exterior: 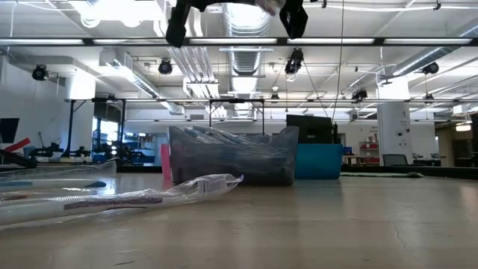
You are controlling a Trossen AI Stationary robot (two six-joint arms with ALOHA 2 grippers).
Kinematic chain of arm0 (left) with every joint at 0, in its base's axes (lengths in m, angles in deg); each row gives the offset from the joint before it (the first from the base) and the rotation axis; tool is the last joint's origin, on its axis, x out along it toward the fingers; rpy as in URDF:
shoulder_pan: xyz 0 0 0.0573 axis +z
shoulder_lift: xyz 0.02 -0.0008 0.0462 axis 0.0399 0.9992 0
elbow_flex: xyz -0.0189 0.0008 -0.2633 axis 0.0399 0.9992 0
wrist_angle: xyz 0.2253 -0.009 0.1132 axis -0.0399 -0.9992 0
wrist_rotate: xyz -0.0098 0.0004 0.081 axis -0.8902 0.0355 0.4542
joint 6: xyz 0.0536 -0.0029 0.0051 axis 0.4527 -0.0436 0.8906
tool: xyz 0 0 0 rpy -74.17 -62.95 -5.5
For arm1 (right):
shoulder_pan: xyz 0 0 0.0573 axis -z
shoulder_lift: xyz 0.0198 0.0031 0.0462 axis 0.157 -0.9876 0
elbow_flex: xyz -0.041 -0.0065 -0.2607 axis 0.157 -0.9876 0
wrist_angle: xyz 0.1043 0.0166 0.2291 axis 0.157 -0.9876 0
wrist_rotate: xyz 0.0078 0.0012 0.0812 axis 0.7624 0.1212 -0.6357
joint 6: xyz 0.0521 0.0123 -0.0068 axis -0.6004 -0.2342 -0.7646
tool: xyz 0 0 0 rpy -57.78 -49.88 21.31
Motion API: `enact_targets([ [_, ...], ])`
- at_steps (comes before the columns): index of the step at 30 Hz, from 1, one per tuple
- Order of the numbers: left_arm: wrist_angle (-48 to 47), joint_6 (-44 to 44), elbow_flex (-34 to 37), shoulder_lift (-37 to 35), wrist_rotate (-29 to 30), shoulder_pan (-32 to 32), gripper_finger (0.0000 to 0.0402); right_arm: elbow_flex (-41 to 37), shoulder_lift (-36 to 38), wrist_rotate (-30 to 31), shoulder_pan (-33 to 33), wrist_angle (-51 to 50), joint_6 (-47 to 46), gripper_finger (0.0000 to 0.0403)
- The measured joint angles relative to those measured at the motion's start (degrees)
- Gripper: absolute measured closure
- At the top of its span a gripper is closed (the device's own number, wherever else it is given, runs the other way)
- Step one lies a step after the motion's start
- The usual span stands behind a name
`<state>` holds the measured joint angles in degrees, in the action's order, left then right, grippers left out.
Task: Pick & Place Toothbrushes
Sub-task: Put the orange toothbrush into the blue bin
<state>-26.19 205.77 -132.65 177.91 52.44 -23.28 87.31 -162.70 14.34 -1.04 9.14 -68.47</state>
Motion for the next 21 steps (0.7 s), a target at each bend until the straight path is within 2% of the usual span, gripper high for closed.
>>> enact_targets([
  [4,-0.52,0.22,0.0,0.0,-0.24,0.07,0.0357,0.04,0.0,-0.18,-0.07,0.14,0.53,0.0379],
  [9,-1.92,-5.91,0.0,0.0,-1.96,0.07,0.0331,0.04,0.0,-0.61,-0.07,-0.7,0.92,0.0383],
  [17,-2.99,-25.26,0.0,-0.02,-0.57,-0.74,0.0291,0.0,1.98,0.25,0.52,-5.59,2.97,0.0387],
  [21,-3.92,-40.82,0.0,-0.11,2.79,-0.61,0.0284,0.0,4.54,4.37,1.37,-10.55,2.95,0.0388],
])
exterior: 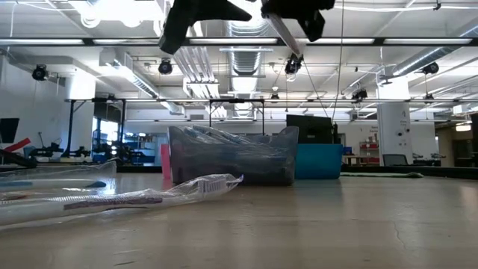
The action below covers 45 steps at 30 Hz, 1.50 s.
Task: Pick & Place Toothbrushes
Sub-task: Put the orange toothbrush into the blue bin
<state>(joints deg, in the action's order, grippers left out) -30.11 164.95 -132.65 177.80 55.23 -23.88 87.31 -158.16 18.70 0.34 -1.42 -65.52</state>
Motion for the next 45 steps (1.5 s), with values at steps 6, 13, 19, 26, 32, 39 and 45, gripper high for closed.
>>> enact_targets([
  [6,-2.68,-24.97,0.92,-0.37,-4.13,1.09,0.0282,0.0,4.57,7.87,2.38,-7.38,-0.23,0.0385],
  [13,-3.05,-46.48,6.37,-5.57,-27.19,8.22,0.0284,0.01,6.37,9.32,8.22,-10.78,-1.85,0.0385],
  [19,-3.0,-64.25,12.26,-11.99,-51.66,17.56,0.0298,-0.02,5.17,9.25,14.53,-13.84,-3.83,0.0385],
  [26,-3.22,-79.23,15.36,-15.4,-57.26,22.6,0.0302,-0.02,4.93,6.62,24.84,-22.61,-16.15,0.0385],
  [32,-3.54,-84.92,16.97,-16.18,-57.26,22.73,0.0304,-0.02,4.77,0.23,32.47,-28.35,-22.35,0.0385],
  [39,-3.23,-84.96,17.03,-16.46,-57.24,22.73,0.0305,-0.02,4.0,-3.85,36.59,-26.4,-24.85,0.0385],
  [45,-2.94,-84.96,17.03,-16.46,-57.2,22.73,0.0305,5.4,-2.66,-5.03,36.83,-27.53,-24.43,0.0385],
])
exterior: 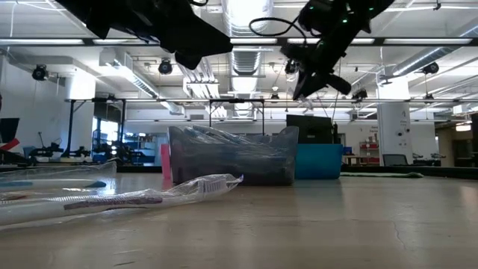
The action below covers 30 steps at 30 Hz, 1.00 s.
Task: Pick & Place Toothbrushes
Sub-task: Put the orange toothbrush into the blue bin
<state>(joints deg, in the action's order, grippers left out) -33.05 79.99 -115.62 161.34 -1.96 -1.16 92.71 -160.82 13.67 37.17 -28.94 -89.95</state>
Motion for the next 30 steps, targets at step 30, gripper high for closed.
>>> enact_targets([
  [30,-0.48,-3.93,0.68,0.02,0.02,0.0,0.0305,30.73,-39.97,-7.4,3.41,-25.81,1.57,0.0383],
])
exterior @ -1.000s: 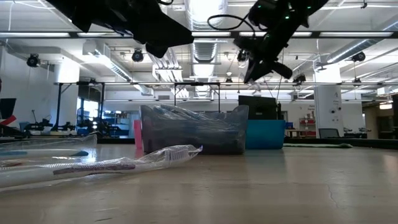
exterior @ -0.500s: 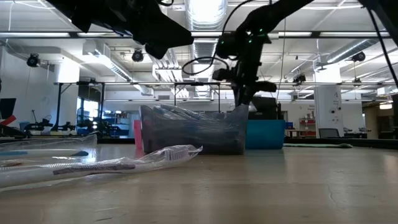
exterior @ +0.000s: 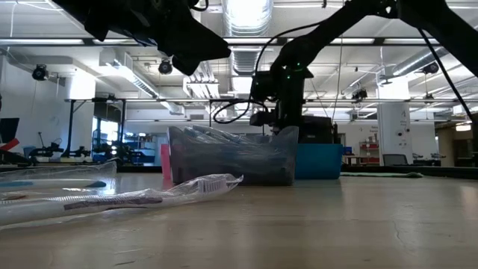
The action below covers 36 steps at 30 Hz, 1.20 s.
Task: Pick & Place Toothbrushes
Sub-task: Put the orange toothbrush into the blue bin, then put the blue toothbrush into the transparent gray bin
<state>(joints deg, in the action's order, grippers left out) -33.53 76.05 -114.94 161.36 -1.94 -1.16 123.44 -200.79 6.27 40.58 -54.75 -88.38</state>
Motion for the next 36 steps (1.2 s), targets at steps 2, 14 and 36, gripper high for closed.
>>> enact_targets([
  [2,0.05,0.0,-0.02,0.0,0.0,0.0,0.0305,0.02,-0.42,0.02,0.21,-0.02,0.15,0.0381],
  [14,0.09,0.02,0.0,0.0,0.0,0.0,0.0305,-0.11,-1.01,0.02,0.61,0.13,1.85,0.0334],
  [36,0.09,0.07,0.0,0.0,0.0,0.0,0.0305,20.82,-0.58,-1.35,-0.4,-18.61,7.3,0.0209],
])
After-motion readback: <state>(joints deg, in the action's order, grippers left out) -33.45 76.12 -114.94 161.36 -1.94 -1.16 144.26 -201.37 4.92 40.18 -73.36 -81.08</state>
